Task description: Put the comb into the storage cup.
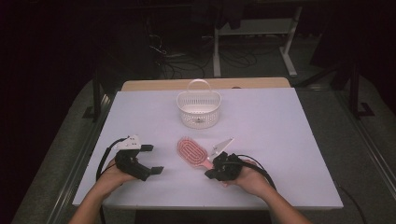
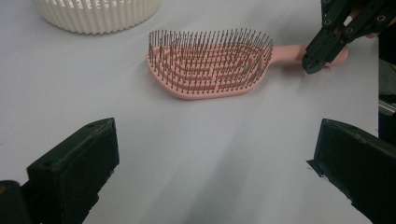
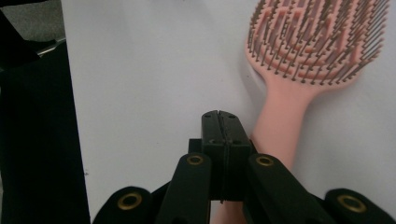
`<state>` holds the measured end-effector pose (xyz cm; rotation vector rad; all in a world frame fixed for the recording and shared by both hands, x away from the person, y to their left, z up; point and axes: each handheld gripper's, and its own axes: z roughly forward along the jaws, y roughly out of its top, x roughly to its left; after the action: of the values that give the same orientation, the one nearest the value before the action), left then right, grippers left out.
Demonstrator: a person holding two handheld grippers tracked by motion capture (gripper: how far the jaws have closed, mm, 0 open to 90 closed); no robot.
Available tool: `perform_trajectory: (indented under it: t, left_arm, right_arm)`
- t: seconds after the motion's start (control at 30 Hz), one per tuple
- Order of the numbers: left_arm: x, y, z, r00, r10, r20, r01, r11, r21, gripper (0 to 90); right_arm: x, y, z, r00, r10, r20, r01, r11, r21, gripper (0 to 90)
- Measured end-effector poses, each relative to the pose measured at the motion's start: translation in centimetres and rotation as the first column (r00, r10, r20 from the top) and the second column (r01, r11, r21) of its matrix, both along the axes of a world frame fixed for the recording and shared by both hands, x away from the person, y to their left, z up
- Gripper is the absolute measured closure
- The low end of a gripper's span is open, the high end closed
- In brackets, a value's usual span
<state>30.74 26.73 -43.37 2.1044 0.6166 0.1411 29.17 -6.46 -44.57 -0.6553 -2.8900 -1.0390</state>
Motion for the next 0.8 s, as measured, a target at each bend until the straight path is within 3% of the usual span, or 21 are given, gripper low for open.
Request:
perform_trajectory:
  t: [0.8]
  left_arm:
    - [0.0,0.1,0.1,1.0000,0.000,0.003,0.000,1.0000,-0.001,0.2]
  right_arm:
    - [1.3,-2.1,0.1,0.9973,-0.073,0.015,0.073,0.9971,-0.021,88.9]
